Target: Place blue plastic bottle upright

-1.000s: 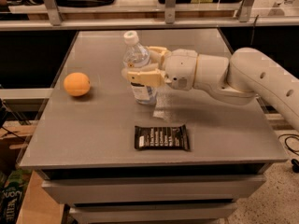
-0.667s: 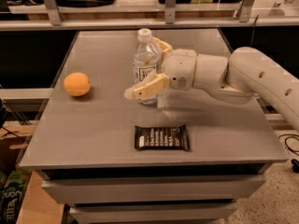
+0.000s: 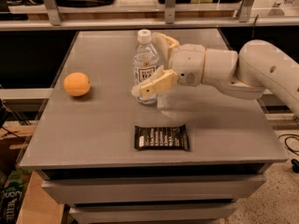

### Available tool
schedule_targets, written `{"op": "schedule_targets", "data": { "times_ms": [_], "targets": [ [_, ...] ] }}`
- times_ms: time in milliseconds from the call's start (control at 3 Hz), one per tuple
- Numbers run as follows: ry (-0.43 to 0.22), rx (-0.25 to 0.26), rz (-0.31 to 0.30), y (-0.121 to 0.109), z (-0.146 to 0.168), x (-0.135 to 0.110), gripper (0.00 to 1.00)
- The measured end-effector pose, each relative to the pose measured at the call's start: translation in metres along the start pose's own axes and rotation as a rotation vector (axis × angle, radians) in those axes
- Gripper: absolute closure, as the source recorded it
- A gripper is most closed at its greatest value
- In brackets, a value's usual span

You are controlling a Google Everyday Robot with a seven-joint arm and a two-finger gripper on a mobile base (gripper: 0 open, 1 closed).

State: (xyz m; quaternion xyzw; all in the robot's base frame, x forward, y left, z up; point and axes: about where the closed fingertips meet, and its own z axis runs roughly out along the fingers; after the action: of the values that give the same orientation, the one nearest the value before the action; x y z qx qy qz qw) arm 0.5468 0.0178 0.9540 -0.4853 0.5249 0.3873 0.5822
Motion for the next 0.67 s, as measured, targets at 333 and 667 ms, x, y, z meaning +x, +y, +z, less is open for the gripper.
{"op": "schedule_targets", "data": {
  "times_ms": [333, 667],
  "targets": [
    [0.013, -0.008, -0.005, 0.000, -0.013, -0.007, 0.00],
    [0.020, -0.018, -0.006, 0.001, -0.026, -0.010, 0.00]
  ]
}}
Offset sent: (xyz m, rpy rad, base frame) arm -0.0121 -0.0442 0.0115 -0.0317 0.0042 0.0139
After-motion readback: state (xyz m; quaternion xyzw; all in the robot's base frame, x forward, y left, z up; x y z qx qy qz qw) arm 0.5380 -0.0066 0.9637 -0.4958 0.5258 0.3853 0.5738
